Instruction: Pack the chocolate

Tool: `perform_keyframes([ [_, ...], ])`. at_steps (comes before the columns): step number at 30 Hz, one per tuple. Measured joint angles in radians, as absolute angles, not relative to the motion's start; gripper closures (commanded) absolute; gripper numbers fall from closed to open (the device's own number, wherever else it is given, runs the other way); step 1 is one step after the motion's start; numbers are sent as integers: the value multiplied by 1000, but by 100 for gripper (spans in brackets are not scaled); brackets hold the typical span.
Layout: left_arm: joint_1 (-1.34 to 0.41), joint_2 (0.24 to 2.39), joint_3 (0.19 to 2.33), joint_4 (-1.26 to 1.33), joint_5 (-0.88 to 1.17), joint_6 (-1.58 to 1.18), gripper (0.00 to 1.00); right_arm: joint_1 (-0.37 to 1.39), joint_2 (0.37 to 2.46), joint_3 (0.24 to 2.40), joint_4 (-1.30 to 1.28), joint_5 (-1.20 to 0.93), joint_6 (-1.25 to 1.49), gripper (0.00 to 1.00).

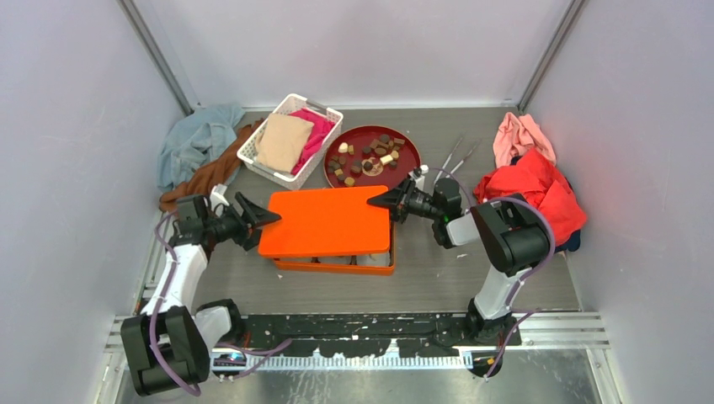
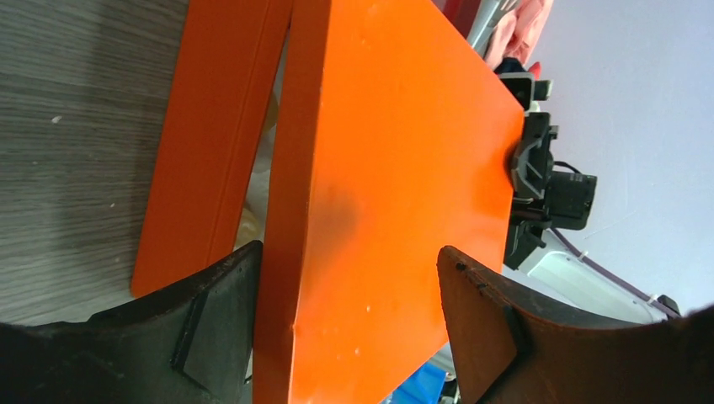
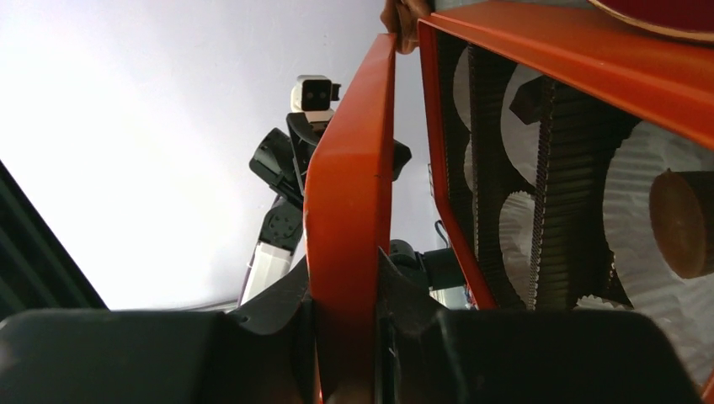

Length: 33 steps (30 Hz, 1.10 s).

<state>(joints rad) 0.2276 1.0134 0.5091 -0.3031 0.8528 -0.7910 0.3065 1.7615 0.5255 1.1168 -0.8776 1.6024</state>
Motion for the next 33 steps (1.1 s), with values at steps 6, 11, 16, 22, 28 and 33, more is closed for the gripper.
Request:
perform_keyframes([
  [6,195,1049,522,-332,807,-760,24,307,1747,514,1118,-859,1576,99],
  [11,158,1093,543,-334,771,-746,24,306,1714,510,1039,-838,1504,99],
  [16,118,1132,572,-346,729,-724,24,306,1663,509,920,-821,1410,99],
  [22,105,1143,591,-369,691,-697,24,303,1641,509,833,-813,1330,99],
  [28,105,1144,633,-439,635,-656,24,289,1641,510,829,-812,1278,99],
  [33,105,1143,667,-466,611,-634,24,279,1641,507,814,-813,1253,99],
])
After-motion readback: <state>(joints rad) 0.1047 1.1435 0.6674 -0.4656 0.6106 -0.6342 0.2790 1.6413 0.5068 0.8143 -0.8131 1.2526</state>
